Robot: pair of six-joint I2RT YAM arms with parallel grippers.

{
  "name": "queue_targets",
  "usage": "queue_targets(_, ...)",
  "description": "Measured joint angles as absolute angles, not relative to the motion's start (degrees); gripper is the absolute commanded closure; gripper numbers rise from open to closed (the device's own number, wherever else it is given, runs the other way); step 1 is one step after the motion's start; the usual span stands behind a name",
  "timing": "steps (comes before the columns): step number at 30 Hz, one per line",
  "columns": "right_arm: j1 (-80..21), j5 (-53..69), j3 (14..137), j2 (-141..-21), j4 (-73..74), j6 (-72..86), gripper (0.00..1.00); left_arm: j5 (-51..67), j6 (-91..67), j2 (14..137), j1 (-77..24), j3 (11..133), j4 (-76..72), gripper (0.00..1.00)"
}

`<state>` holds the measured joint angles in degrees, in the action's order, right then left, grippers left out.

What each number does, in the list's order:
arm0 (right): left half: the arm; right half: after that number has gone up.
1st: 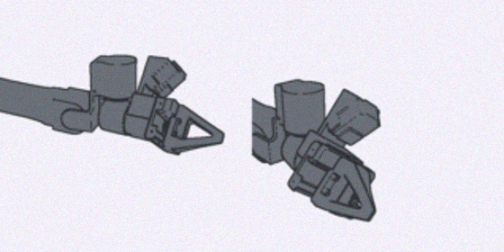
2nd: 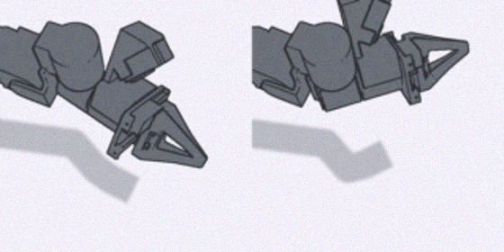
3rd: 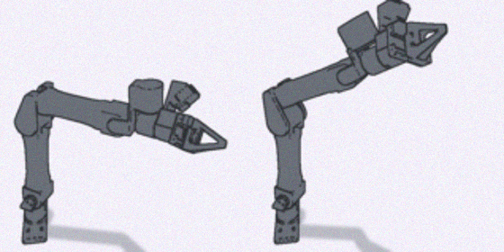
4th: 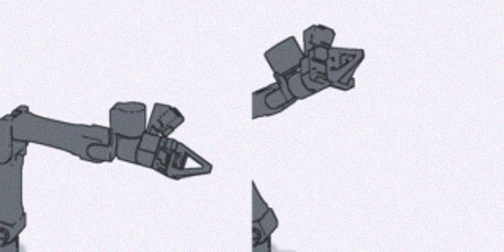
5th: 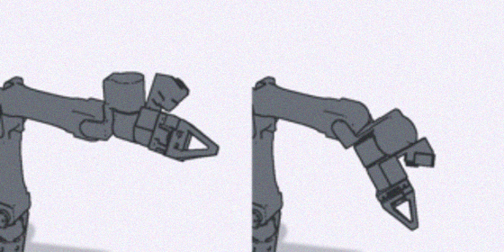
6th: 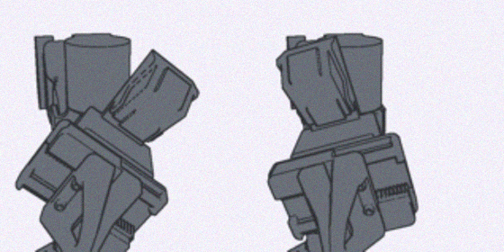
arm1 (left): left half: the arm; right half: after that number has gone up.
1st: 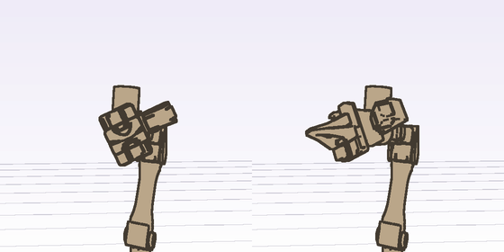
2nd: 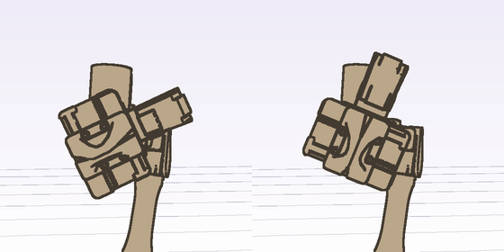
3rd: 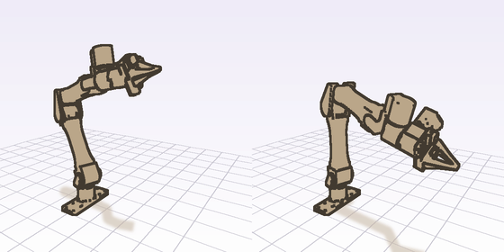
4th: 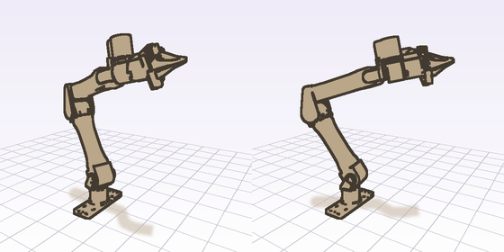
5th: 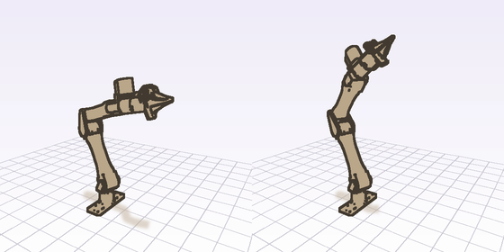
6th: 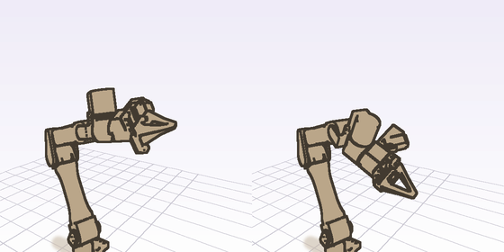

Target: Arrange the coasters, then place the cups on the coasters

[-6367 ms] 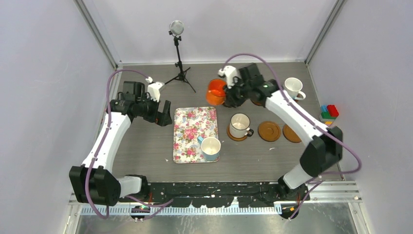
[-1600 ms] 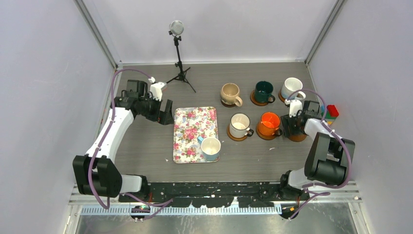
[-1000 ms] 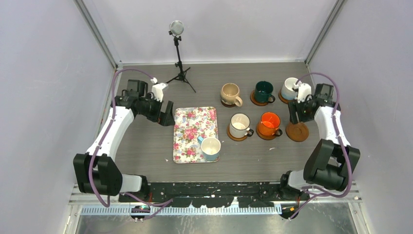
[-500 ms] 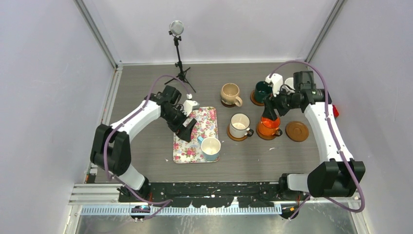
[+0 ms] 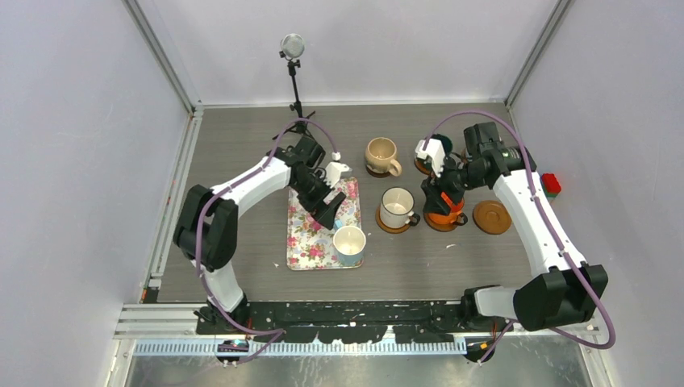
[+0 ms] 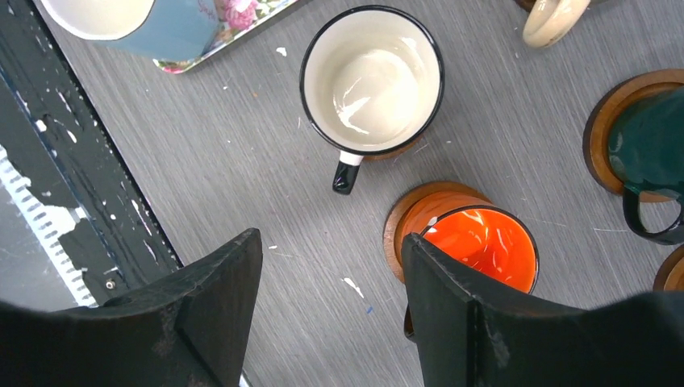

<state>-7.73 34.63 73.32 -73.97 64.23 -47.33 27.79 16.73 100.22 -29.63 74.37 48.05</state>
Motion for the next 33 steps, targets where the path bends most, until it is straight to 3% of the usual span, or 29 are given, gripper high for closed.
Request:
queue_targets(11, -12.8, 33.1, 73.2, -72.3, 67.1, -54.3, 0.34, 27.8, 15.6, 109.1, -32.2, 83.9, 47.5, 0.15)
queue_targets(16, -17.4, 30.8, 73.1, -72.7, 67.3, -56.8, 0.35, 27.9, 15.7, 112.1, -33.3, 88.6, 48.9, 0.02)
queue_targets(20, -22.2, 29.0, 74.0, -75.4, 67.7, -59.6, 0.37, 28.6, 15.7, 112.5, -32.8, 90.0, 50.4, 0.0)
queue_targets(33, -35.6, 25.6, 87.4, -93.2, 69.2, -74.0, 0.35, 35.5, 15.2, 100.0, -15.1, 80.6, 53.3, 0.0)
